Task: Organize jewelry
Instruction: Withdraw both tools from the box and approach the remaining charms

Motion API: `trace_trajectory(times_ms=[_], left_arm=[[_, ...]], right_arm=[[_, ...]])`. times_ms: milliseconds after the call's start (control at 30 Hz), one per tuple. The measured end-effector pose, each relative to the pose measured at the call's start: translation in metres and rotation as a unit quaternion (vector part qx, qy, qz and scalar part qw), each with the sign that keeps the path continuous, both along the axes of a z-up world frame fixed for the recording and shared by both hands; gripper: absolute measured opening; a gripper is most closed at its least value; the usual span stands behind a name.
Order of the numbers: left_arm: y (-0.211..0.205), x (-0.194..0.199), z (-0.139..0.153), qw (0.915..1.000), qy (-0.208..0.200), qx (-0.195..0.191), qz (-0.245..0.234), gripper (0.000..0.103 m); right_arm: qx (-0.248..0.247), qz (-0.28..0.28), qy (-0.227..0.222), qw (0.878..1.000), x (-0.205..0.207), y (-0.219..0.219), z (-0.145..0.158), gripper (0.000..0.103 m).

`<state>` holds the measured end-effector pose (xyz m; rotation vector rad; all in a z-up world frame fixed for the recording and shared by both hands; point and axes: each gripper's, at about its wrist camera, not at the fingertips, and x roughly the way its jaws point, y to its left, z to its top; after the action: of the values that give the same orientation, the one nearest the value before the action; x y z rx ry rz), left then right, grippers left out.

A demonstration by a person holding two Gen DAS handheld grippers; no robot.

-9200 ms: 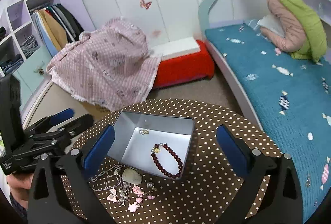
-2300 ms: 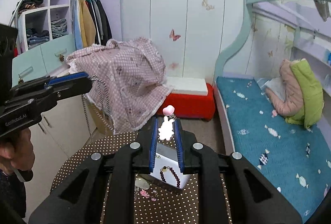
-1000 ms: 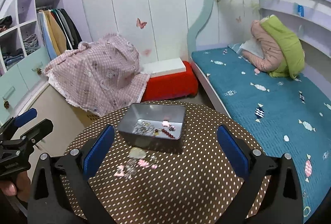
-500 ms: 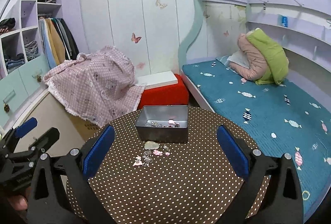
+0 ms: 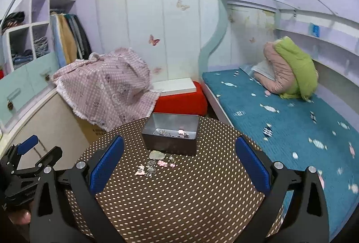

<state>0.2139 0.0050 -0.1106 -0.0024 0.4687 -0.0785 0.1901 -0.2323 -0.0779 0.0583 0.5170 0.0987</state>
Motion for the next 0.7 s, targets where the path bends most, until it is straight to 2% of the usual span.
trace_trajectory(times_ms=[133, 267, 467, 700], left_arm=[[-0.009, 0.010, -0.016, 0.9992, 0.025, 0.006, 0.030, 0.098], [-0.022, 0.027, -0.035, 0.9984, 0.050, 0.016, 0.023, 0.098], [-0.035, 0.066, -0.074, 0.9943, 0.101, 0.031, -0.015, 0.098], [-0.051, 0.118, -0.118, 0.9833, 0.165, 0.044, -0.064, 0.098]], right_arm=[[-0.006, 0.018, 0.019, 1.000, 0.017, -0.013, -0.013, 0.096], [0.002, 0.021, 0.045, 0.999, 0.036, -0.025, -0.031, 0.096], [0.014, 0.008, 0.077, 0.997, 0.047, -0.028, -0.054, 0.096], [0.023, -0.020, 0.114, 0.993, 0.055, -0.026, -0.078, 0.096]])
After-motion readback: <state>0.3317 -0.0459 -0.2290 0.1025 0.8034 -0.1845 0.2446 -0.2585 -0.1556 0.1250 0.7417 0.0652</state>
